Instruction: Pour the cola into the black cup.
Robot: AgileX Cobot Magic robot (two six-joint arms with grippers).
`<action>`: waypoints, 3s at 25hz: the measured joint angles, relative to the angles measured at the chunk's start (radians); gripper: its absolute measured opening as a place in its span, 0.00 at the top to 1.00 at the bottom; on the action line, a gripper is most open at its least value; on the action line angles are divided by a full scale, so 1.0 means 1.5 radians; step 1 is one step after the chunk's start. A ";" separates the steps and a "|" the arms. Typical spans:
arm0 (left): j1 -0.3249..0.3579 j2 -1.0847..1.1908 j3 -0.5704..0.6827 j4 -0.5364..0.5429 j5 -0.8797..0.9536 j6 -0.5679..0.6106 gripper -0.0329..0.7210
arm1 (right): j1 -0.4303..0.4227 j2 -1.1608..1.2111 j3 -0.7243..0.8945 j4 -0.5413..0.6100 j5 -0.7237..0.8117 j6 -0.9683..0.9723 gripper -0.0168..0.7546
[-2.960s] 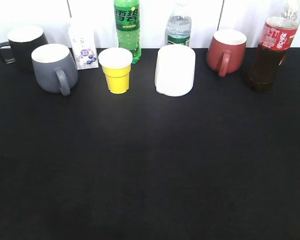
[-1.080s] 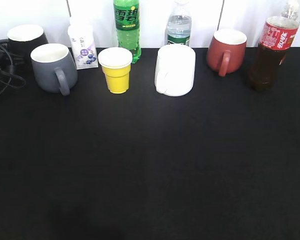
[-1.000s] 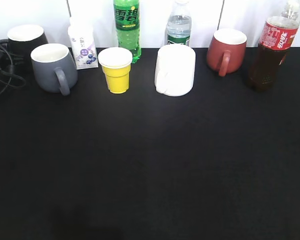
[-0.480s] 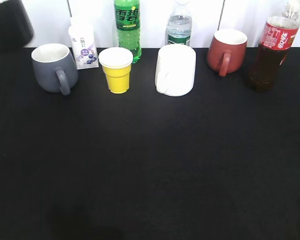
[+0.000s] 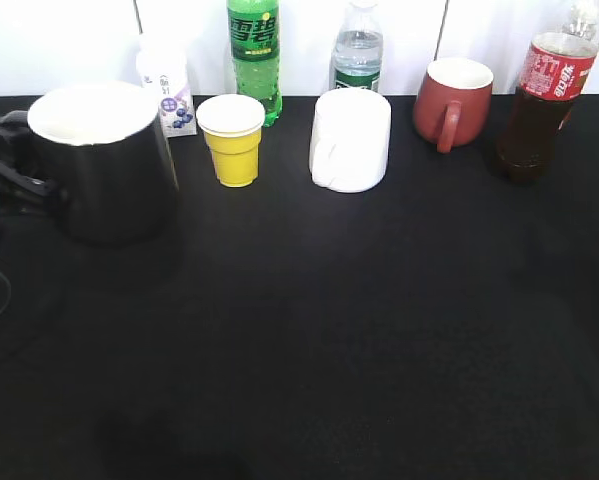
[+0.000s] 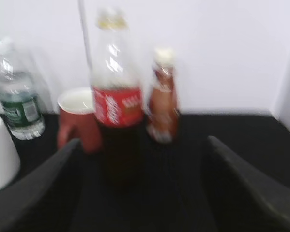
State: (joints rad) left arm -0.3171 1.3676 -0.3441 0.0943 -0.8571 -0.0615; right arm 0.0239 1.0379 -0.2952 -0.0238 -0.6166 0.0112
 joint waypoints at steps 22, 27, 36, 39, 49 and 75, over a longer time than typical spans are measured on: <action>-0.001 -0.001 0.000 0.018 -0.003 0.000 0.88 | 0.000 0.734 -0.402 -0.069 -0.321 0.053 0.12; -0.001 -0.001 0.000 0.018 -0.002 0.000 0.88 | 0.001 0.762 -0.438 -0.104 -0.314 0.058 0.34; -0.001 -0.001 0.000 0.063 0.002 0.000 0.88 | 0.001 0.694 -0.316 -0.126 -0.368 -0.014 0.44; -0.001 0.026 0.000 0.100 -0.013 -0.023 0.88 | 0.001 0.580 -0.237 -0.161 -0.362 -0.023 0.45; -0.002 0.161 0.000 0.192 -0.198 -0.055 0.88 | 0.276 0.463 -0.273 -0.219 -0.279 -0.251 0.45; -0.002 0.161 0.000 0.284 -0.142 -0.086 0.88 | 0.287 0.528 -0.326 -0.218 -0.304 -0.897 0.45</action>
State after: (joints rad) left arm -0.3201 1.6090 -0.3441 0.5204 -1.0706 -0.1898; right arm 0.4538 1.8299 -0.7849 -0.3515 -1.0724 -1.3343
